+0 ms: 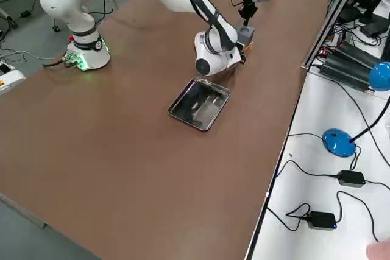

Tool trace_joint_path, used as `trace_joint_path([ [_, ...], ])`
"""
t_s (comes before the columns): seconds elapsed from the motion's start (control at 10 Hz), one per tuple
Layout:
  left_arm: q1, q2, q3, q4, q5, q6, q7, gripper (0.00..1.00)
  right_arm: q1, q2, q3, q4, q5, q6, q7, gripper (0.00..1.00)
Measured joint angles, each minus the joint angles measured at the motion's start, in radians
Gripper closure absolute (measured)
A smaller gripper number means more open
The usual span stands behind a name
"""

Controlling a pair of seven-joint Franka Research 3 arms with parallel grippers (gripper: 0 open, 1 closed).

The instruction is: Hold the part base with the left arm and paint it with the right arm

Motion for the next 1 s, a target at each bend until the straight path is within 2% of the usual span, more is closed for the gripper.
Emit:
trace_joint_path([
  [1.0,0.0,0.0,0.0,0.0,0.0,0.0,0.0,0.99,0.001,0.025,0.001,-0.041,0.0,-0.044,-0.095,0.96],
])
